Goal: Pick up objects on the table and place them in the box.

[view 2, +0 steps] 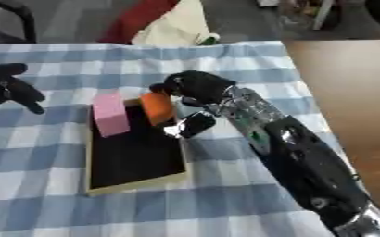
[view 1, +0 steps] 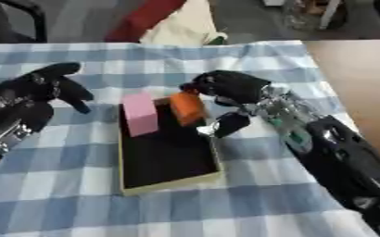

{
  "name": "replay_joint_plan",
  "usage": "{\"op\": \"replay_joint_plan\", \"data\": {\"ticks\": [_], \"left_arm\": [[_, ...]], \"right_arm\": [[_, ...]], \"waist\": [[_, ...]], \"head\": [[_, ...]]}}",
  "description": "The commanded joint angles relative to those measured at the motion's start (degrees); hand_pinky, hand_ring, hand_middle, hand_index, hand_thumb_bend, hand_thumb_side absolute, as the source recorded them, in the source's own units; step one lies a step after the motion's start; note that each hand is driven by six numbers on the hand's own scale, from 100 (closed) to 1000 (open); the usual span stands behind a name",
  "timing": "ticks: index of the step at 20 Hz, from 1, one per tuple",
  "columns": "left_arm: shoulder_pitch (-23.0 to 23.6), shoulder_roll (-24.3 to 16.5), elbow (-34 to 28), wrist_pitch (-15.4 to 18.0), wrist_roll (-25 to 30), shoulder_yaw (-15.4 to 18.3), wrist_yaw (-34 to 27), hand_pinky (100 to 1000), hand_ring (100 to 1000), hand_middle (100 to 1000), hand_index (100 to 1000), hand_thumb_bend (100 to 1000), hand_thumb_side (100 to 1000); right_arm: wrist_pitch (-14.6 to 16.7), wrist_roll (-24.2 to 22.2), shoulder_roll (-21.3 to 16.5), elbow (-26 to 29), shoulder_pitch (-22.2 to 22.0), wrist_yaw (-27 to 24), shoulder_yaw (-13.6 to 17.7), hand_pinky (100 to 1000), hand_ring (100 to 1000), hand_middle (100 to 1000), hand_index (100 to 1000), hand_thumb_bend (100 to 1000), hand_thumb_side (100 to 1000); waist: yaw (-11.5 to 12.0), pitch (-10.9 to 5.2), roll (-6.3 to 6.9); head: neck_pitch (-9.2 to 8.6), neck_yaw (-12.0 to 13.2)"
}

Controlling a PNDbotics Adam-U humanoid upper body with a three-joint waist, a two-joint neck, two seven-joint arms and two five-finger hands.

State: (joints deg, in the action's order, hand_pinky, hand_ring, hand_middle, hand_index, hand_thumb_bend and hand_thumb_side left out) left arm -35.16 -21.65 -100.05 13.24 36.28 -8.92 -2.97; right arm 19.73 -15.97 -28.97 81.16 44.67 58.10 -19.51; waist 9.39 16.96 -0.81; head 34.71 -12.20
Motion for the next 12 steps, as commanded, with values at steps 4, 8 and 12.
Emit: {"op": "replay_joint_plan", "data": {"ticks": [4,8,12], "left_arm": [[-0.27,-0.75,-1.05,0.1,-0.21,0.63,0.3,868,684,720,1000,100,851],[-0.46,-0.57,-1.08,0.12,-0.09,0.49,0.24,868,684,720,1000,100,854],[-0.5,-0.6,-1.12,0.18,0.11,0.38,0.32,869,684,720,1000,100,857]], "right_arm": [[-1.62,-2.2,-2.88,5.47,0.91,0.15,0.56,877,942,1000,1000,381,914],[-0.63,-3.51,-1.49,1.44,1.56,0.63,-0.63,882,940,1000,1000,365,947],[1.66,-4.11,0.71,-4.31,1.98,1.52,-1.51,904,953,1000,1000,344,981]], "waist": [[-0.17,-1.23,0.13],[0.12,-1.13,0.14],[0.51,-0.95,0.09]], "head": [[0.05,0.09],[-0.4,-0.26],[-0.54,-0.43]]}}
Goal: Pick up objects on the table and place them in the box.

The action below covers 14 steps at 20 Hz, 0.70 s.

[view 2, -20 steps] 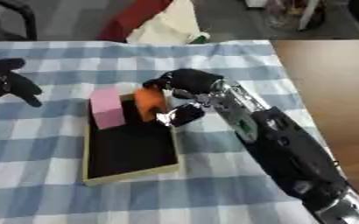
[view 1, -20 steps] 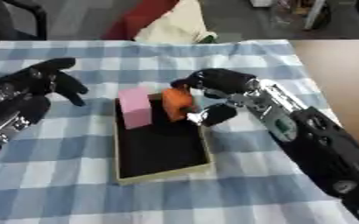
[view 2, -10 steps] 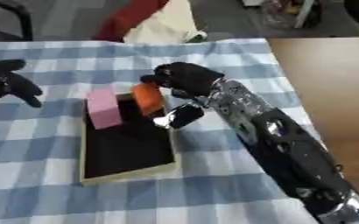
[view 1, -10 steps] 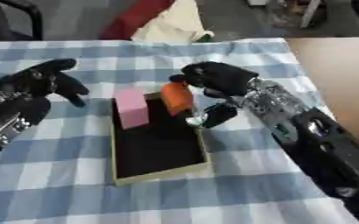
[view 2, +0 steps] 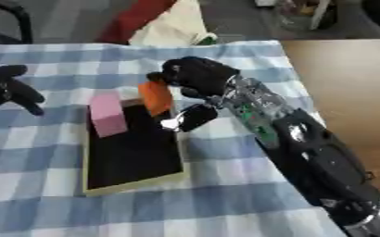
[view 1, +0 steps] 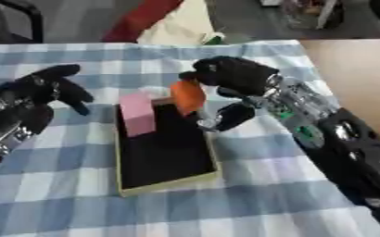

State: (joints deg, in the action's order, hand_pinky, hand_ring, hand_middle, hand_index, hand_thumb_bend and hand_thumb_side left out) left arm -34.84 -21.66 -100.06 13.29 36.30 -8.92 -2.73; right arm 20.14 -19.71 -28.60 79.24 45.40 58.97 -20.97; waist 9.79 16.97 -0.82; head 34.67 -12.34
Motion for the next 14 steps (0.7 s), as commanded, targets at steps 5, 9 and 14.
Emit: {"op": "replay_joint_plan", "data": {"ticks": [5,9,14], "left_arm": [[-0.91,-0.58,-1.11,0.17,0.27,0.29,0.14,869,684,720,1000,100,859],[-0.7,-0.76,-0.93,0.07,0.5,0.3,0.32,870,684,721,1000,100,865],[-0.47,-0.86,-0.73,0.01,0.76,0.31,0.44,870,685,722,1000,100,869]], "right_arm": [[2.35,-3.16,1.34,-6.78,1.88,2.2,0.12,921,982,1000,1000,409,1000],[1.79,-5.16,-0.07,-5.77,2.95,1.29,0.75,922,983,1000,1000,428,1000],[1.02,-7.42,-2.35,-2.3,4.24,-2.19,1.01,919,980,1000,1000,407,1000]], "waist": [[0.43,-0.89,0.06],[0.3,-1.0,-0.17],[0.14,-1.16,-0.34]], "head": [[-0.56,-0.25],[-0.44,-0.17],[-0.4,0.07]]}}
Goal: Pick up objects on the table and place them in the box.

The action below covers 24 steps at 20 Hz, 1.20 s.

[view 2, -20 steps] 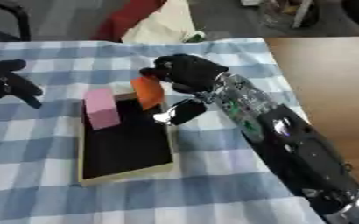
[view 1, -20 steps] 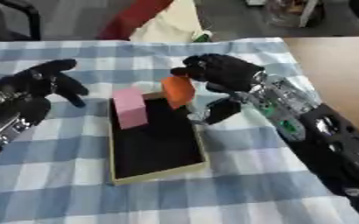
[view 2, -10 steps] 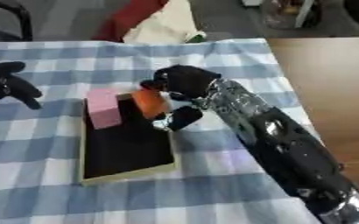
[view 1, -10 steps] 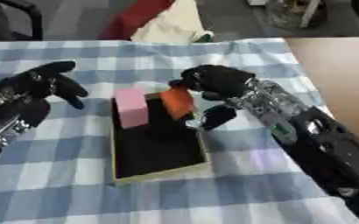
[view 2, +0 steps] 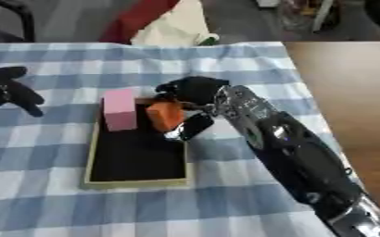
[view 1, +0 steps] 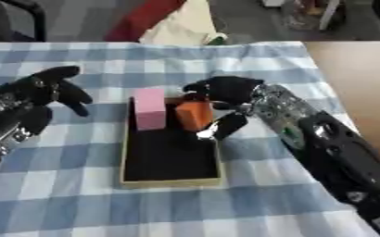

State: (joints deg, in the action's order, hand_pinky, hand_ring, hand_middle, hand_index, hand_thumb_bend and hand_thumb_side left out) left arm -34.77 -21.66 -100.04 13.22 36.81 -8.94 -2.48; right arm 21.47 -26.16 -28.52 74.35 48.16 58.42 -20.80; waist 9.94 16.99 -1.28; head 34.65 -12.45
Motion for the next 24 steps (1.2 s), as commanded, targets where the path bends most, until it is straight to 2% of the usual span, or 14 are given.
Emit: {"op": "replay_joint_plan", "data": {"ticks": [1,10,13,18,24], "left_arm": [[-0.55,-0.91,-0.76,0.11,0.25,0.37,0.2,870,684,721,1000,100,867],[-0.17,-1.06,-0.72,0.07,0.26,0.5,0.24,871,684,722,1000,100,871],[0.05,-1.2,-0.81,0.11,0.16,0.7,0.29,871,684,720,1000,100,868],[0.53,-1.54,-1.18,0.22,-0.02,0.89,0.44,872,688,723,1000,100,868],[1.44,-2.2,-2.61,0.97,0.62,0.93,0.92,876,702,734,1000,100,860]], "right_arm": [[-0.54,-1.21,-2.83,3.5,1.71,-2.35,0.99,918,979,1000,1000,401,994],[-2.31,-3.27,-5.37,10.76,1.69,-9.3,1.52,907,969,1000,1000,349,965],[-3.3,-0.78,-6.89,15.22,0.57,-13.54,2.55,894,939,967,1000,299,886],[-7.89,5.48,-10.38,24.25,-4.75,-20.77,5.75,898,937,953,1000,240,847],[-12.2,9.13,-12.14,33.59,-13.41,-28.77,10.41,909,937,930,1000,101,831]], "waist": [[-0.05,-1.17,0.11],[-0.3,-1.33,0.0],[-0.46,-1.28,-0.12],[-0.91,-1.24,-0.13],[-1.74,-1.2,0.1]], "head": [[-0.44,0.2],[-0.4,0.58],[-0.33,0.88],[-0.05,1.47],[0.77,2.59]]}}
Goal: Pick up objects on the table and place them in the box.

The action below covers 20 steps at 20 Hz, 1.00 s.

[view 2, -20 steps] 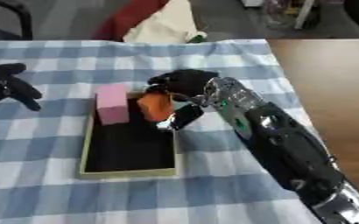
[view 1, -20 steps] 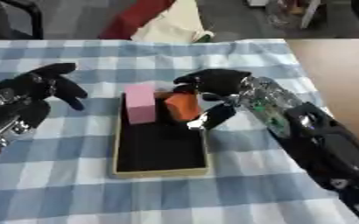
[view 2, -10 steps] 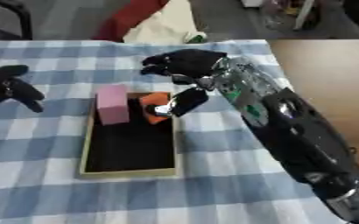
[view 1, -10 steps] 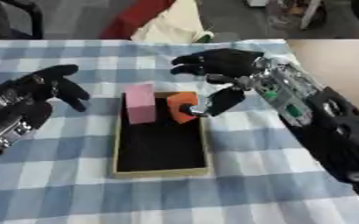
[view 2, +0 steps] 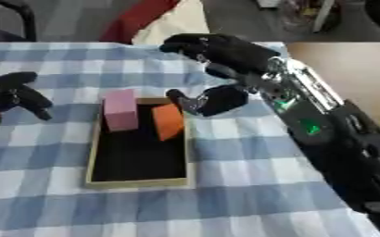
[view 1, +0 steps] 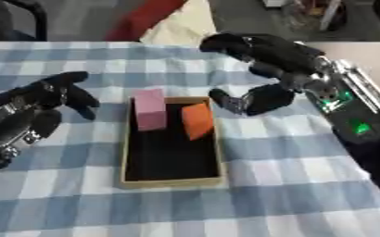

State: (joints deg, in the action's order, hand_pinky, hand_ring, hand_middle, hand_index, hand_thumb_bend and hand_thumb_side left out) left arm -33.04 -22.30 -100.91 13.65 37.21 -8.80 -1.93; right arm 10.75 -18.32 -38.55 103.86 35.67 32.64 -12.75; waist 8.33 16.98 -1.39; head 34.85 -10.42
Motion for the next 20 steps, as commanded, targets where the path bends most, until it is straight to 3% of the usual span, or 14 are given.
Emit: {"op": "replay_joint_plan", "data": {"ticks": [1,6,12,17,20], "left_arm": [[0.03,-1.71,-2.1,0.76,0.3,0.84,0.61,877,704,736,1000,100,861],[2.41,-2.77,-4.31,2.11,0.98,1.17,1.68,878,711,743,1000,100,866],[4.54,-3.39,-6.91,3.62,1.56,1.61,3.2,876,714,745,1000,100,865],[6.63,-4.01,-8.54,4.85,2.28,1.52,3.92,876,714,744,985,100,869],[8.07,-4.99,-8.98,5.45,3.54,1.29,3.38,875,714,739,893,100,901]], "right_arm": [[-1.99,1.69,-2.14,5.4,-2.29,-3.9,2.97,909,936,926,1000,100,828],[-3.56,3.71,-0.94,10.19,-7.99,-7.5,5.43,914,921,883,1000,100,832],[-2.71,3.54,1.75,10.72,-12.26,-8.55,6.81,922,920,873,980,100,853],[-1.54,3.05,3.16,10.73,-14.5,-11.87,7.01,928,922,867,938,100,892],[-0.43,1.65,2.85,10.73,-15.17,-14.56,6.74,931,922,864,841,100,926]], "waist": [[-0.31,-1.2,0.27],[-1.25,-1.21,0.38],[-1.67,-1.32,0.33],[-1.76,-1.37,0.17],[-1.75,-1.37,0.09]], "head": [[0.98,0.9],[3.96,2.37],[7.81,3.22],[8.94,3.88],[8.54,4.2]]}}
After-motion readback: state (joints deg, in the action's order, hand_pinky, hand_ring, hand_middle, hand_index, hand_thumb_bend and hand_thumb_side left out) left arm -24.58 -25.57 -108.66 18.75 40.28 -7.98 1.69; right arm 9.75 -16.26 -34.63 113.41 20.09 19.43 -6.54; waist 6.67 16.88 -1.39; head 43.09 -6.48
